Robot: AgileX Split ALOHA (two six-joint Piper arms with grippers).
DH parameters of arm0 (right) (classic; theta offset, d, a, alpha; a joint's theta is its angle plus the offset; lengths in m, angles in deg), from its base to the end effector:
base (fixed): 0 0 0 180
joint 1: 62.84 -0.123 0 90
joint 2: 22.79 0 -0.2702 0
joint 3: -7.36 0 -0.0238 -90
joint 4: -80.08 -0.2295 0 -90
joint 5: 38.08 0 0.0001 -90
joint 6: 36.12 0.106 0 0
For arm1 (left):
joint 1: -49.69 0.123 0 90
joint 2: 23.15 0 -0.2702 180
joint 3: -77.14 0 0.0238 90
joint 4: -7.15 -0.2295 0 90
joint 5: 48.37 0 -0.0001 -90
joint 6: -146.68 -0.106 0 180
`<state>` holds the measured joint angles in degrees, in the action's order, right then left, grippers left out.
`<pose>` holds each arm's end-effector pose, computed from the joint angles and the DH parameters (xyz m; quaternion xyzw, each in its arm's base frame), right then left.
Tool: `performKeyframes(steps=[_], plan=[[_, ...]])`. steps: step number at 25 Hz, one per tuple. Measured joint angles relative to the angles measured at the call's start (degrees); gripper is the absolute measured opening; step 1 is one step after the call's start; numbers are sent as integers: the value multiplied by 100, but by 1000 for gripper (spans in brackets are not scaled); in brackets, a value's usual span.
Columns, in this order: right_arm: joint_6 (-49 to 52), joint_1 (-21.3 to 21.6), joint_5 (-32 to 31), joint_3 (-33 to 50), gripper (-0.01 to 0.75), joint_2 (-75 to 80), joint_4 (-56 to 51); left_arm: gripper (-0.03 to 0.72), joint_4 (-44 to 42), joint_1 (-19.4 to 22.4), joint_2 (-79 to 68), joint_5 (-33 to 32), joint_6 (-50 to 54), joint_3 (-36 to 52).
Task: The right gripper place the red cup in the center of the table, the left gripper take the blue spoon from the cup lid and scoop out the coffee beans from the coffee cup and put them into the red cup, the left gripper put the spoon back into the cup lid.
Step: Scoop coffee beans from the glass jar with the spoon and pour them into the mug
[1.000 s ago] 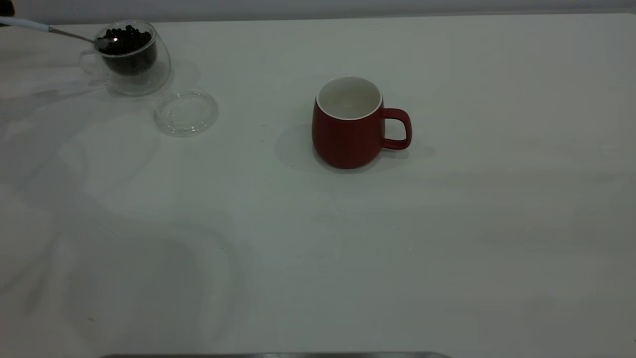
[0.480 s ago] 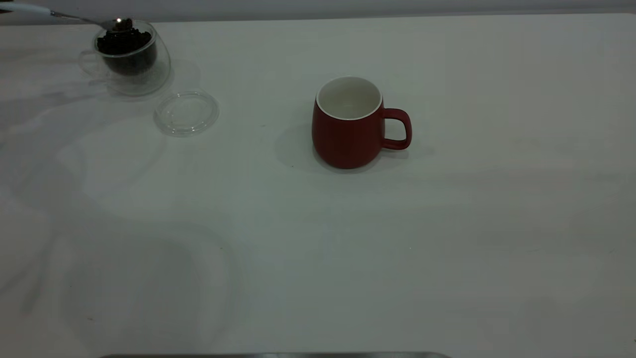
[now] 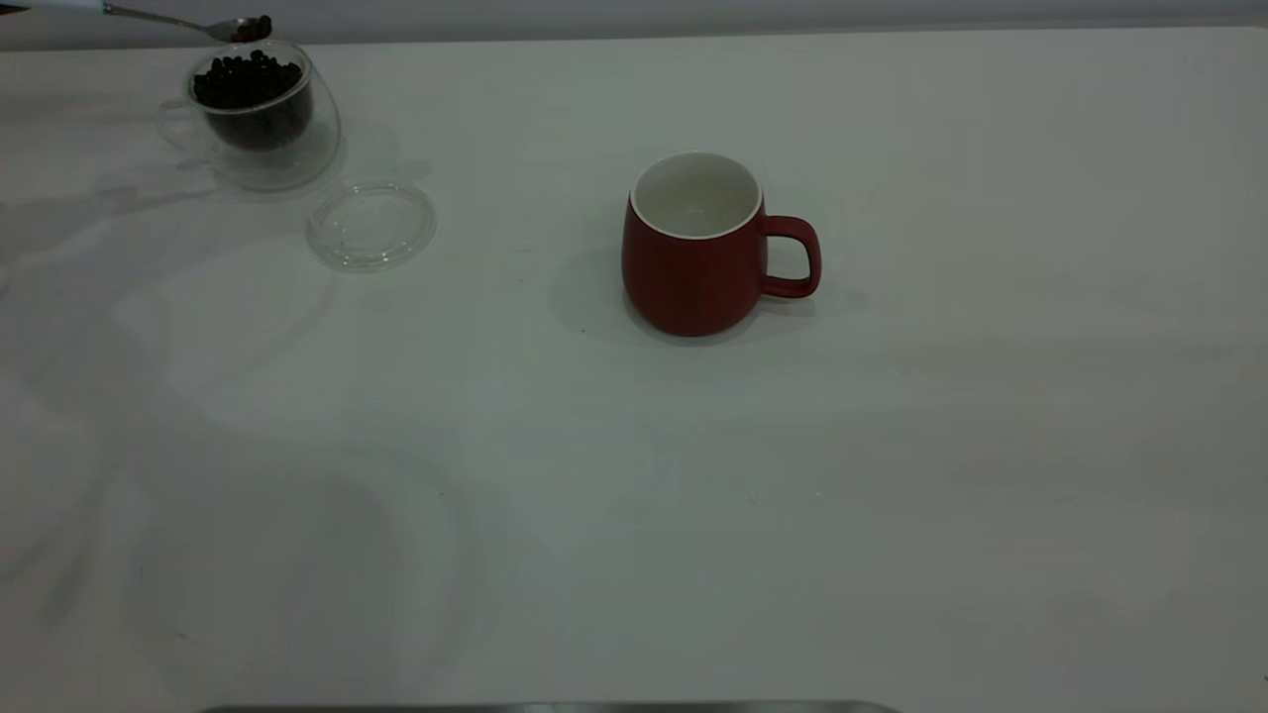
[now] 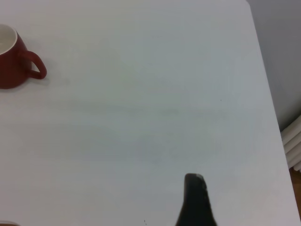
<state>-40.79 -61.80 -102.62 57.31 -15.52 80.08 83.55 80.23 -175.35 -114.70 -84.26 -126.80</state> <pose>0.0021 0.0000 0.2456 -0.0277 0.8732 -0.0242 0.4860 0.4383 0.1490 0.0814 -0.1751 0.8235 -0.4669 0.2705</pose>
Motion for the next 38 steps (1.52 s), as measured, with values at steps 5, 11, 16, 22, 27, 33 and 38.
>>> performKeyframes(steps=[5, 11, 16, 22, 27, 33, 38], plan=[[0, 0, 0, 0, 590, 0, 0, 119, 0, -317, 0, 0, 57, 0], [0, 0, 0, 0, 590, 0, 0, 119, 0, -854, 0, -14, 185, 0], [0, 0, 0, 0, 590, 0, 0, 119, -40, -1214, 0, -14, 259, 0], [3, 0, 0, 0, 590, 0, 0, 119, -108, -1657, 0, -16, 305, 0], [3, 0, 0, 0, 590, 0, 0, 119, -112, -2049, 0, -16, 310, 0], [3, 0, 0, 0, 590, 0, 0, 119, -112, -2507, 0, -16, 322, 0], [3, 0, 0, 0, 590, 0, 0, 119, -112, -2775, 0, -16, 327, 0]])
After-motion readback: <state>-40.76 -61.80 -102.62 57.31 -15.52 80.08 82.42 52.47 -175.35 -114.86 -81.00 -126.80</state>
